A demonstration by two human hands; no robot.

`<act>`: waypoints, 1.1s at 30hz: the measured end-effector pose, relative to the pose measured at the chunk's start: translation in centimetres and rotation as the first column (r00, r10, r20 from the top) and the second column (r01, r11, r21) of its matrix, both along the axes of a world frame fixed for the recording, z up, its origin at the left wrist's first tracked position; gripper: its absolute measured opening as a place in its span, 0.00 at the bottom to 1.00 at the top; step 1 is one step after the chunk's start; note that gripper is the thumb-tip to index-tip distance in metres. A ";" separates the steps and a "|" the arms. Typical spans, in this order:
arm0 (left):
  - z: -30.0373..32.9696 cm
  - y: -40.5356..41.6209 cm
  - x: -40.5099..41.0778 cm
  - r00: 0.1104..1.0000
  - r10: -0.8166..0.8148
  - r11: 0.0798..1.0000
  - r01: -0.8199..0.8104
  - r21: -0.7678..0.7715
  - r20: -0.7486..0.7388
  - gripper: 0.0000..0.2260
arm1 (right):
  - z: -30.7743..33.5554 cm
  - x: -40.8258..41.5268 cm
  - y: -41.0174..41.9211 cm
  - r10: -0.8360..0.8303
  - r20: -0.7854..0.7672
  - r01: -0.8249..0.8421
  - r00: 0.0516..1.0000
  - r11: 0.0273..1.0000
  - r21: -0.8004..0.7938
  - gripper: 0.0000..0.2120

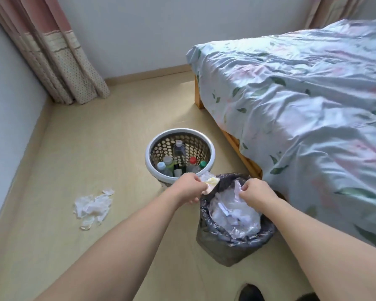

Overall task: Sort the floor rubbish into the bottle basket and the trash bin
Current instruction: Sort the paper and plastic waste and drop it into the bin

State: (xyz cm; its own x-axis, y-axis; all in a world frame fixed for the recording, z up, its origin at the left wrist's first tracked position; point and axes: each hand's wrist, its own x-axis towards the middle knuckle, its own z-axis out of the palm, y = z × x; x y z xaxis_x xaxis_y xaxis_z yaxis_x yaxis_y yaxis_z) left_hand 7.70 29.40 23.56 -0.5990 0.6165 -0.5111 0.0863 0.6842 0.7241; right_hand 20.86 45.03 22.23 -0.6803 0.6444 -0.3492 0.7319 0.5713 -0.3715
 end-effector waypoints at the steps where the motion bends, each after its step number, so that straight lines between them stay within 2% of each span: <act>1: -0.1 1.2 1.0 1.000 -0.011 1.000 0.011 -0.016 -0.024 0.04 | -0.3 0.8 0.6 -0.006 0.017 0.006 1.000 1.000 -0.025 0.20; 5: -0.2 2.9 2.6 0.992 -0.079 0.987 0.065 -0.148 -0.094 0.10 | -1.3 2.4 1.5 0.013 0.122 -0.001 0.992 0.995 -0.100 0.18; 8: 0.7 1.9 0.9 0.984 -0.122 0.968 0.088 -0.233 -0.133 0.11 | -0.9 1.6 1.5 0.014 0.094 -0.007 0.996 0.998 -0.069 0.15; 14: 1.5 -6.7 -6.6 0.991 -0.072 0.943 0.030 -0.330 -0.114 0.11 | 0.5 -5.8 -5.5 0.154 -0.025 -0.156 0.988 0.975 -0.156 0.06; 17: 0.4 -13.0 -10.0 0.993 -0.023 0.920 -0.025 -0.391 -0.118 0.13 | -0.7 -10.6 -11.3 0.272 -0.042 -0.275 0.961 0.935 -0.224 0.09; 19: -2.1 -18.8 -12.7 0.995 0.011 0.892 -0.053 -0.448 -0.096 0.13 | -2.7 -14.9 -16.4 0.356 -0.034 -0.353 0.934 0.903 -0.246 0.11; 21: -4.7 -22.9 -14.1 0.996 0.020 0.858 -0.059 -0.510 -0.082 0.09 | -4.2 -17.1 -19.6 0.393 -0.012 -0.380 0.919 0.880 -0.284 0.19; 23: -8.5 -27.9 -16.5 0.994 0.057 0.848 -0.097 -0.521 -0.092 0.05 | -7.1 -20.8 -23.5 0.440 0.009 -0.415 0.898 0.853 -0.315 0.21; 27: -16.3 -34.0 -20.0 0.972 0.145 0.813 -0.223 -0.538 -0.183 0.12 | -12.9 -26.2 -27.6 0.489 0.057 -0.446 0.871 0.833 -0.326 0.21; 30: -24.1 -36.3 -23.1 0.934 0.271 0.799 -0.353 -0.487 -0.231 0.21 | -18.6 -30.8 -29.2 0.518 0.092 -0.476 0.850 0.832 -0.286 0.22; 33: -30.2 -35.8 -24.8 0.899 0.335 0.807 -0.429 -0.406 -0.283 0.25 | -22.6 -35.3 -29.1 0.507 0.069 -0.483 0.859 0.848 -0.216 0.22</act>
